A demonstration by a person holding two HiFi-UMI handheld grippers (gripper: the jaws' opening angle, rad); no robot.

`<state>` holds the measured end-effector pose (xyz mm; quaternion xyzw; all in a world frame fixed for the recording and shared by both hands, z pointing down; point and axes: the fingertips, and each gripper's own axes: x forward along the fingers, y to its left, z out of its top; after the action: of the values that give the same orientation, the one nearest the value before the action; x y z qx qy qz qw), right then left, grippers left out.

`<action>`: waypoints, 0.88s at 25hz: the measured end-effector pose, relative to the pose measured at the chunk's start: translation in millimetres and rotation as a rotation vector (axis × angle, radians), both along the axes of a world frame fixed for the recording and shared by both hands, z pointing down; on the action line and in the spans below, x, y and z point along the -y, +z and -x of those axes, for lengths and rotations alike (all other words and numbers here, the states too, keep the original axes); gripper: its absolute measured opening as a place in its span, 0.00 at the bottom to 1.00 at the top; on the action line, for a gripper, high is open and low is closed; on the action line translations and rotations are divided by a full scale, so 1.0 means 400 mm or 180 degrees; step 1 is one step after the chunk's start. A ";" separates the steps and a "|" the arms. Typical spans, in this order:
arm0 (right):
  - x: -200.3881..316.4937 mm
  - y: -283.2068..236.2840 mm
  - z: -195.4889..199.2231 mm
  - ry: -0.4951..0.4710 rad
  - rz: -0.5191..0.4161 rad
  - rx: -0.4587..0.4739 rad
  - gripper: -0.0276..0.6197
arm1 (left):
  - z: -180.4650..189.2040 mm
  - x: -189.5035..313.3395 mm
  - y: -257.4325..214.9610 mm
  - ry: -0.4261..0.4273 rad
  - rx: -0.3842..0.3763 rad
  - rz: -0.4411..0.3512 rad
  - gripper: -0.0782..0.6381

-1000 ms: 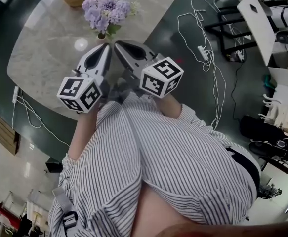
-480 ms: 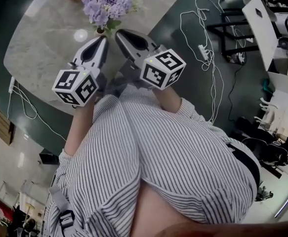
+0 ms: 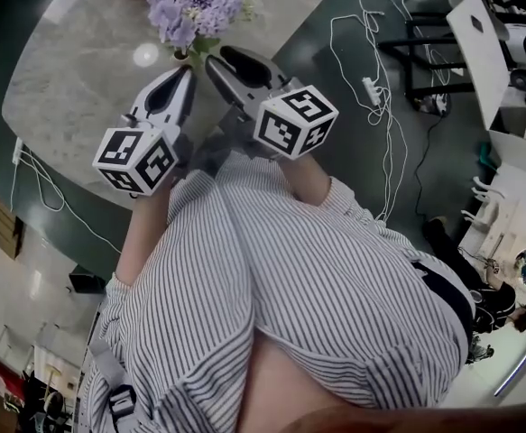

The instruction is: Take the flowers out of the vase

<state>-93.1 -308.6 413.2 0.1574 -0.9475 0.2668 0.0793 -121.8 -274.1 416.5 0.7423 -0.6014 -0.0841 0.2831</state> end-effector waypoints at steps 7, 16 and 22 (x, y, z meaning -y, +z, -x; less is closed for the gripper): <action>0.039 0.033 0.011 0.0060 0.0078 -0.0024 0.36 | 0.006 0.014 0.025 -0.0002 0.0020 0.0052 0.12; 0.090 0.045 0.046 -0.0042 0.0202 0.0115 0.40 | 0.033 0.034 0.046 -0.0076 -0.0008 0.0123 0.12; 0.101 0.070 0.072 -0.0113 0.0333 0.0068 0.42 | 0.049 0.050 0.057 -0.0097 -0.0037 0.0159 0.12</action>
<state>-122.0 -349.2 441.3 0.1333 -0.9357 0.3162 0.0819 -141.3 -294.1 439.2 0.7253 -0.6129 -0.0777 0.3037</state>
